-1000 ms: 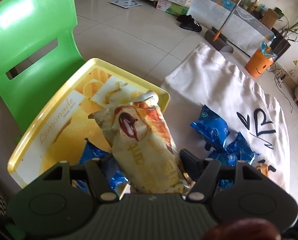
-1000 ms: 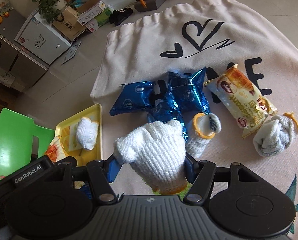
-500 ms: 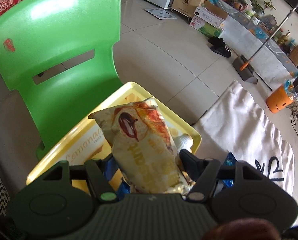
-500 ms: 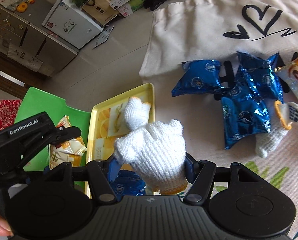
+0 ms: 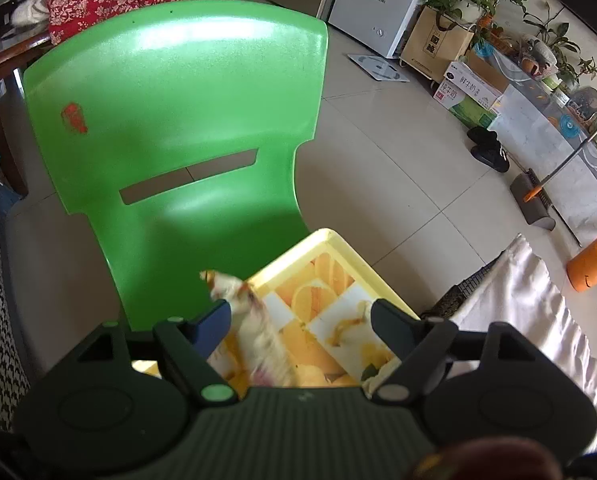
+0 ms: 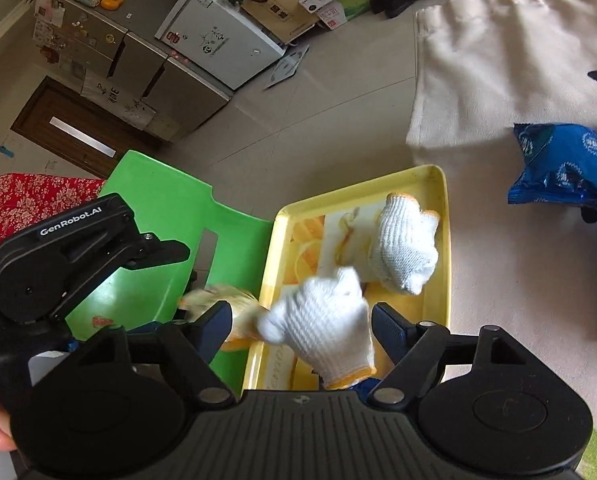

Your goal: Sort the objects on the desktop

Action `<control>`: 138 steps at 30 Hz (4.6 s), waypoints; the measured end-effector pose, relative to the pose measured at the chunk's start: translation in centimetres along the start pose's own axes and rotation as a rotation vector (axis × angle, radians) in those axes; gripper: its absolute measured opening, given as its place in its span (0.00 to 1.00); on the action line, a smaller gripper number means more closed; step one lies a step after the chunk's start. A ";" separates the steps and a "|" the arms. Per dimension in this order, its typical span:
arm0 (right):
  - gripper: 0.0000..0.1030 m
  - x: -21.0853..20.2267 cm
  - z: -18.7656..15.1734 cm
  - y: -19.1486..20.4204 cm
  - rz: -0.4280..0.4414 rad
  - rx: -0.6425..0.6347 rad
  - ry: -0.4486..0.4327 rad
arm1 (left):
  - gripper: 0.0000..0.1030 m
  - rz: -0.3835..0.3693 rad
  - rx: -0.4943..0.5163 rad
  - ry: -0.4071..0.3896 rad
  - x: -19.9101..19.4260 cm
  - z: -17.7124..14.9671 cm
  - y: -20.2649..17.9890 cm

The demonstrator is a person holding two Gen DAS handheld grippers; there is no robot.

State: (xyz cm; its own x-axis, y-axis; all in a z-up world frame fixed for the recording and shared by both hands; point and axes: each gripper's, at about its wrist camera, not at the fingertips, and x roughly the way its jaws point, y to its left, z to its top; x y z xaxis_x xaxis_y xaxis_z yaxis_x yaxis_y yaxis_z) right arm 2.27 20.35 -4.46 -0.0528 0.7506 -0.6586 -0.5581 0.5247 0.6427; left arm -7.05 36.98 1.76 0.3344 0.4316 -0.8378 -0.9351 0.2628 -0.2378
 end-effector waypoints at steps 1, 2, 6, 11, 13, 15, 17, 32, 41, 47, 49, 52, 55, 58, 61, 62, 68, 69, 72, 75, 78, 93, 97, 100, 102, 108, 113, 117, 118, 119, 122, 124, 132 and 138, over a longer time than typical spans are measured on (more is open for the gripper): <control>0.75 -0.2 0.2 -0.3 -0.013 0.005 0.002 | 0.86 -0.009 -0.008 0.007 0.0 -0.1 -0.1; 0.75 -0.5 0.4 -0.5 -0.019 0.013 0.001 | 0.89 -0.016 -0.013 0.010 -0.1 -0.2 -0.2; 0.76 -1.9 0.9 -1.3 -0.066 0.018 -0.010 | 0.94 -0.038 0.016 0.010 -0.4 -0.9 -1.0; 0.76 -3.5 1.3 -2.1 -0.112 -0.003 -0.014 | 0.94 -0.056 0.050 0.030 -0.3 -2.2 -2.3; 0.76 -4.1 1.5 -2.5 -0.135 -0.011 -0.012 | 0.96 -0.059 0.064 0.035 -0.4 -2.8 -2.8; 0.76 -4.7 1.6 -2.7 -0.170 -0.030 -0.019 | 0.96 -0.065 0.081 0.037 -0.4 -3.4 -3.2; 0.76 -5.3 1.6 -3.0 -0.203 -0.044 -0.021 | 0.97 -0.071 0.102 0.045 -0.4 -4.0 -3.8; 0.76 -8.8 2.2 -6.2 -0.309 -0.039 -0.009 | 0.99 -0.130 0.220 0.121 0.1 -7.8 -6.8; 0.76 -12.1 3.0 -9.6 -0.395 0.032 -0.039 | 0.99 -0.188 0.338 0.178 0.4 -11.3 -9.7; 0.76 -14.6 3.3 -11.8 -0.457 0.075 -0.066 | 0.99 -0.221 0.401 0.216 0.8 -13.7 -11.8; 0.76 -15.4 3.2 -12.9 -0.482 0.100 -0.066 | 0.99 -0.238 0.413 0.228 0.9 -14.5 -12.5; 0.76 -16.4 3.1 -14.7 -0.521 0.152 -0.062 | 0.99 -0.270 0.428 0.244 1.1 -15.6 -13.6; 0.76 -17.6 2.9 -16.3 -0.528 0.199 -0.074 | 0.99 -0.298 0.431 0.250 1.3 -16.6 -14.7; 0.76 -18.7 2.7 -17.5 -0.555 0.224 -0.083 | 0.99 -0.311 0.434 0.274 1.7 -17.6 -15.7; 0.76 -19.7 2.4 -18.6 -0.579 0.254 -0.091 | 0.99 -0.324 0.439 0.279 2.1 -18.3 -16.4; 0.76 -20.0 2.3 -19.1 -0.584 0.266 -0.091 | 0.99 -0.328 0.442 0.273 2.3 -18.5 -16.7; 0.76 -20.9 2.0 -20.6 -0.567 0.320 -0.094 | 0.99 -0.347 0.428 0.281 3.8 -19.4 -17.6; 0.76 -20.9 2.0 -20.8 -0.566 0.321 -0.095 | 0.99 -0.347 0.425 0.285 4.1 -19.5 -17.8; 0.76 -21.0 1.9 -21.4 -0.573 0.334 -0.088 | 0.99 -0.340 0.430 0.286 4.9 -20.1 -18.3; 0.76 -21.1 1.9 -22.0 -0.561 0.358 -0.085 | 0.99 -0.336 0.445 0.289 5.8 -20.6 -18.7; 0.76 -21.0 1.8 -22.7 -0.559 0.383 -0.076 | 0.99 -0.298 0.451 0.296 6.9 -21.1 -18.7; 0.76 -19.9 0.8 -26.1 -0.590 0.527 -0.016 | 0.99 -0.123 0.453 0.330 8.0 -21.2 -14.2; 0.76 -19.7 0.7 -26.6 -0.604 0.536 -0.011 | 0.99 -0.118 0.442 0.351 7.7 -21.1 -12.9; 0.76 -19.4 0.5 -27.0 -0.590 0.558 0.001 | 0.99 -0.103 0.439 0.355 7.3 -21.2 -12.1; 0.76 -19.2 0.4 -27.1 -0.575 0.568 0.006 | 0.99 -0.093 0.456 0.359 7.2 -21.3 -11.7; 0.76 -19.1 0.4 -27.2 -0.573 0.571 0.008 | 0.99 -0.074 0.505 0.391 6.7 -21.9 -10.6; 0.76 -19.0 0.5 -27.2 -0.569 0.566 0.013 | 0.99 -0.108 0.559 0.348 5.7 -21.9 -11.4; 0.77 -19.2 0.5 -27.7 -0.553 0.593 0.013 | 0.99 -0.147 0.577 0.334 5.3 -22.1 -12.2; 0.77 -19.2 0.5 -27.7 -0.550 0.594 0.013 | 0.99 -0.150 0.573 0.343 5.5 -22.0 -12.6; 0.77 -19.2 0.6 -27.8 -0.551 0.592 0.013 | 0.99 -0.154 0.571 0.350 5.6 -22.1 -12.7; 0.77 -19.1 0.5 -27.8 -0.553 0.592 0.020 | 0.99 -0.151 0.574 0.354 5.8 -22.3 -13.0; 0.77 -18.9 0.4 -27.9 -0.553 0.592 0.029 | 0.99 -0.153 0.588 0.343 5.7 -22.4 -13.3; 0.77 -17.8 0.4 -27.7 -0.584 0.550 0.051 | 0.99 -0.186 0.599 0.355 5.7 -22.9 -14.1; 0.79 -16.8 0.5 -26.7 -0.633 0.480 0.063 | 0.99 -0.193 0.651 0.331 5.1 -23.8 -14.6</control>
State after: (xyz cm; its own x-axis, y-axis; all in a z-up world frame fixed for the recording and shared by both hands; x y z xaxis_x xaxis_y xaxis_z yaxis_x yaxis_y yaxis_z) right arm 18.46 -6.03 -10.36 0.1003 0.2351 -0.9668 -0.0810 0.9704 0.2276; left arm 5.50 14.83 -10.74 0.3359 0.0715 -0.9392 -0.5710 0.8084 -0.1427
